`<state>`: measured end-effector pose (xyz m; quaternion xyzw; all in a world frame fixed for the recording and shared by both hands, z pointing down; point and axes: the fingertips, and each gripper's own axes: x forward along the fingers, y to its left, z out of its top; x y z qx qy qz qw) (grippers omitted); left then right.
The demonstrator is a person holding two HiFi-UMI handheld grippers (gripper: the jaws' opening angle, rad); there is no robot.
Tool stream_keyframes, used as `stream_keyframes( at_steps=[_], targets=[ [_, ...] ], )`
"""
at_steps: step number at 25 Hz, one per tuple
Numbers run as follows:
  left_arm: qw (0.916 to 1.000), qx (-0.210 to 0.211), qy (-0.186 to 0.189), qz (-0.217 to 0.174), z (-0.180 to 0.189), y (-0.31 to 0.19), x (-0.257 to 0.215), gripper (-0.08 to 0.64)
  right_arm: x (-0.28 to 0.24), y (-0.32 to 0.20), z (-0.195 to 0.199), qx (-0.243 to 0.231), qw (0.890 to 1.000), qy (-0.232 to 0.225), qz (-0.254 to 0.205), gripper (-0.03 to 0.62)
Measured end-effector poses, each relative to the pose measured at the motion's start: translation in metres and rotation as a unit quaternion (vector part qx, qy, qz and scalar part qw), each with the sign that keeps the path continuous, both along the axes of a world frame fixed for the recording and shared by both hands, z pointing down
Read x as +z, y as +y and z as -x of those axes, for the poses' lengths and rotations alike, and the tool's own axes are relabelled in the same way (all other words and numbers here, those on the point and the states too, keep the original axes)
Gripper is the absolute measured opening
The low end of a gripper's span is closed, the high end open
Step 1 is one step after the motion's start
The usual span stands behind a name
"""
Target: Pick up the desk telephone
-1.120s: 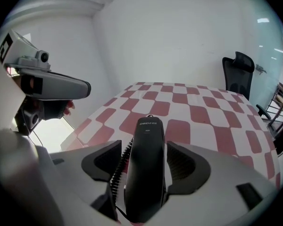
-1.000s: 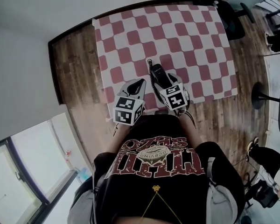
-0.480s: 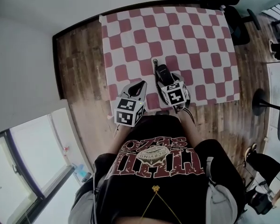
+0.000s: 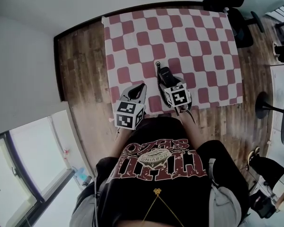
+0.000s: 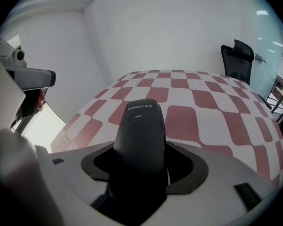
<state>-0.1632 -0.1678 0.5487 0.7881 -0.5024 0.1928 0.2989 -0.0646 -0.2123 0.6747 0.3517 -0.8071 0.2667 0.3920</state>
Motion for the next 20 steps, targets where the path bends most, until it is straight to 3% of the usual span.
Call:
stream_keyframes(
  at_steps=[20],
  targets=[
    [0.9987,0.037,0.011,-0.033,-0.025,-0.008,-0.003,0.008,0.002,0.001,0.001,-0.004,1.000,-0.002,-0.003,0.293]
  ],
)
